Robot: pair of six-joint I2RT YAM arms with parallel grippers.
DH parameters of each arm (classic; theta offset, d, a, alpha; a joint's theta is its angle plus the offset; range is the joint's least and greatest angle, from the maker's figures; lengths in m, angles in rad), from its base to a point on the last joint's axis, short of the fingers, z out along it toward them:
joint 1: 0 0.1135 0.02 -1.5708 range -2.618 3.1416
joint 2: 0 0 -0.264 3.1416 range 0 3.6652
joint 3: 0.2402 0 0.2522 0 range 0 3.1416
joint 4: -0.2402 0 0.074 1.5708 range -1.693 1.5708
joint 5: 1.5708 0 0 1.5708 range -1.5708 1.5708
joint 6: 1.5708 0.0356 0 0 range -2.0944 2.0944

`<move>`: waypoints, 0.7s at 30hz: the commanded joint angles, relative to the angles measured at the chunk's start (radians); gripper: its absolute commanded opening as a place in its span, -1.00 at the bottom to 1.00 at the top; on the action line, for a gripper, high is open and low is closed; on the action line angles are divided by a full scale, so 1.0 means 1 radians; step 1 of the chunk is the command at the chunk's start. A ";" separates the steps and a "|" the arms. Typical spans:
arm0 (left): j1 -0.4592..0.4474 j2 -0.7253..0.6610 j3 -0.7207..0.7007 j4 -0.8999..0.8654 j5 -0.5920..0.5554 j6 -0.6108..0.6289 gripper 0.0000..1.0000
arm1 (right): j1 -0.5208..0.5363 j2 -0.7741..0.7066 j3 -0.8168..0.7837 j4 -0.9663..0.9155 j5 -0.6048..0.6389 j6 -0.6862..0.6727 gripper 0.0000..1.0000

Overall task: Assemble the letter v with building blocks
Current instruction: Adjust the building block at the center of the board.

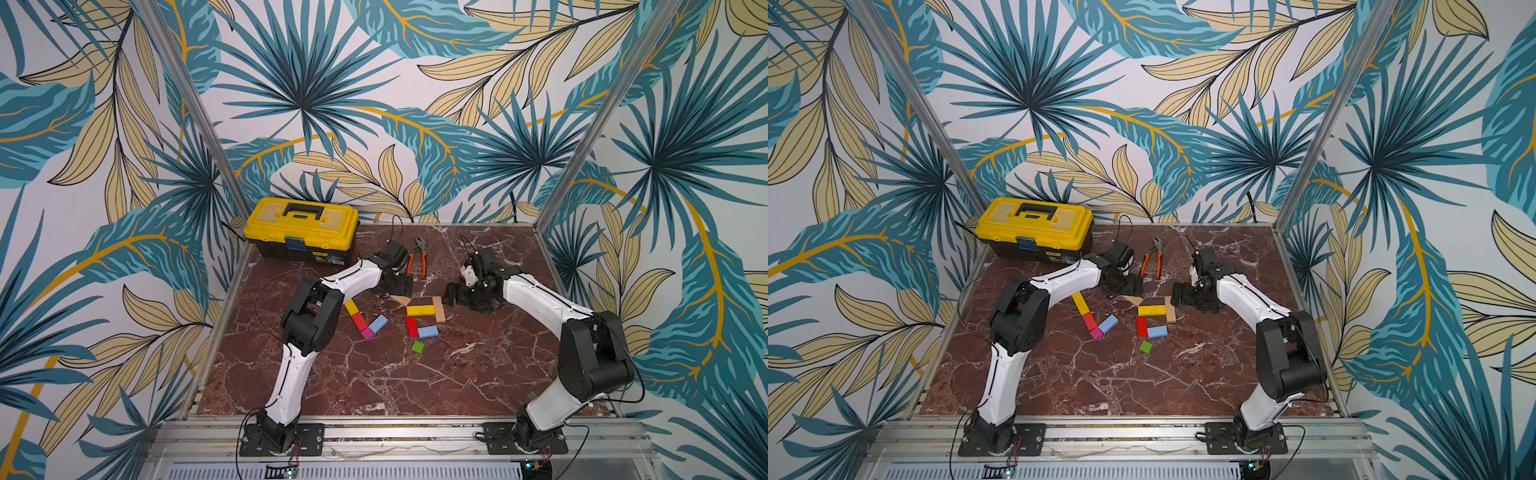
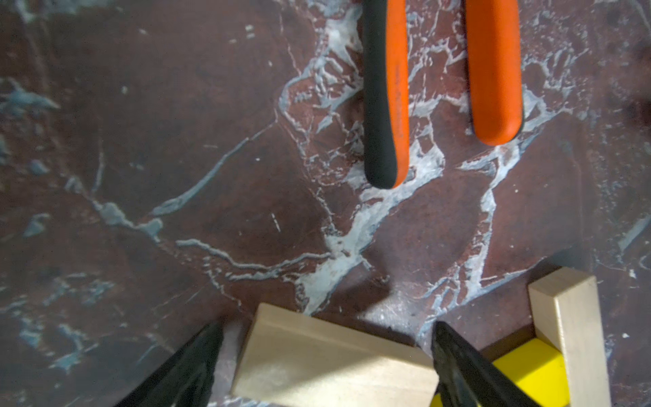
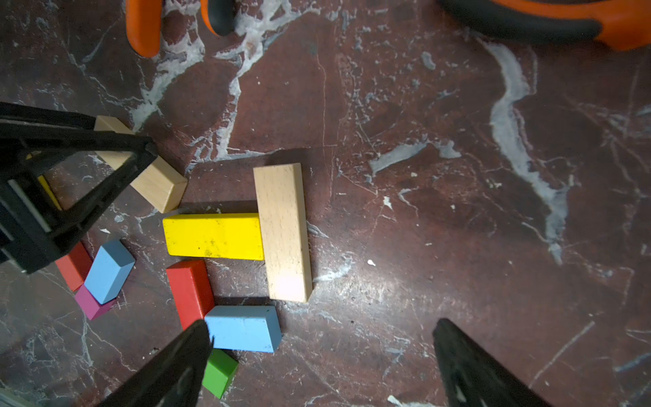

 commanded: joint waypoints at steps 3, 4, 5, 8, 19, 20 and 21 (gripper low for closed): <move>0.050 -0.089 -0.069 -0.030 -0.055 0.006 0.97 | -0.002 0.005 -0.020 0.004 -0.012 -0.014 0.99; 0.051 -0.102 -0.079 -0.031 -0.054 0.007 0.97 | -0.003 0.006 -0.020 0.005 -0.012 -0.014 0.99; 0.051 -0.114 -0.089 -0.032 -0.046 0.009 0.97 | -0.004 0.007 -0.020 0.006 -0.012 -0.014 0.99; 0.046 -0.136 -0.117 -0.029 -0.009 -0.011 0.96 | -0.004 0.010 -0.018 0.010 -0.015 -0.013 0.99; -0.034 -0.130 -0.138 -0.030 0.028 -0.057 0.95 | -0.004 0.012 -0.016 0.010 -0.018 -0.014 0.99; -0.037 -0.127 -0.138 -0.030 0.030 -0.056 0.95 | -0.004 0.012 -0.017 0.010 -0.019 -0.012 0.99; -0.038 -0.126 -0.138 -0.030 0.029 -0.059 0.95 | -0.004 0.011 -0.017 0.009 -0.020 -0.012 0.99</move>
